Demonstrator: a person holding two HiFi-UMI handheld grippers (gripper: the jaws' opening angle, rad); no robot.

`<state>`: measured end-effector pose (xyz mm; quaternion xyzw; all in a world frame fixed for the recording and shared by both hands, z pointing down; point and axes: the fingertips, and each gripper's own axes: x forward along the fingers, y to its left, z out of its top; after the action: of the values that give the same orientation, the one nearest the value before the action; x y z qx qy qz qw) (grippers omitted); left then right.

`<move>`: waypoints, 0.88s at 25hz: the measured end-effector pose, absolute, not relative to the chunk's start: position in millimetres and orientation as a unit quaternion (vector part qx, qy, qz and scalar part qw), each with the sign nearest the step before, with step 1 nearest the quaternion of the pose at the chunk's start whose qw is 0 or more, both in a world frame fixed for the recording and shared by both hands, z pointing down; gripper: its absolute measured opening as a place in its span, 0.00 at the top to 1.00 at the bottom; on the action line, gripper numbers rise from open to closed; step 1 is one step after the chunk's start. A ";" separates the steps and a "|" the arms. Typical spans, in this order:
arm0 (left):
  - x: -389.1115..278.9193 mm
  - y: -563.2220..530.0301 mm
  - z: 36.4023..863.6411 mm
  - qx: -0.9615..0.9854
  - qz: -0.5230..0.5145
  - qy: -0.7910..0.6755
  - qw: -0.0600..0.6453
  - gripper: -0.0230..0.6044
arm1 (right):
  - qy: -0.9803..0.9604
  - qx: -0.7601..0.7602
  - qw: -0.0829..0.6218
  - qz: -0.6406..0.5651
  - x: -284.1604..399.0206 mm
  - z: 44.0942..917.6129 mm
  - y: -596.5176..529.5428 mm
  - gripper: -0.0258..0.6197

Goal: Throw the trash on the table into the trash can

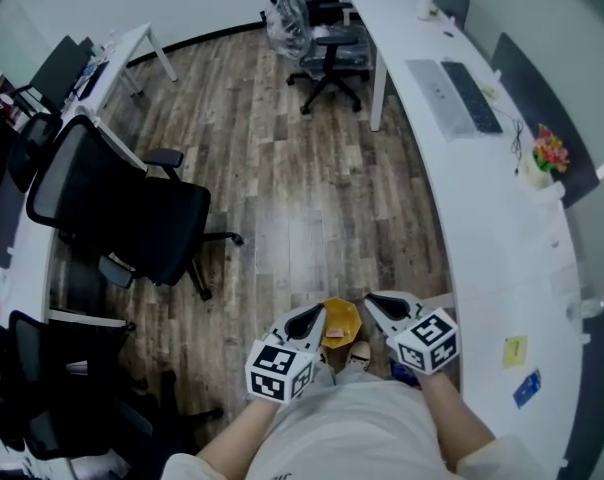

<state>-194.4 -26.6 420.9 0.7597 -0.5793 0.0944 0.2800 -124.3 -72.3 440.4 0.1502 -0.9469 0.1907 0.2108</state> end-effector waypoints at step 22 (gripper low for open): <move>-164.6 -40.6 408.8 0.801 0.098 -0.534 0.254 0.96 | -0.936 0.214 0.194 0.201 -78.4 432.8 -79.3 0.90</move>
<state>-164.6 -40.6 408.8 0.8006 -0.5338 0.0982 0.2537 -78.4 -79.3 432.8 0.2141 -0.9361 0.2005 0.1940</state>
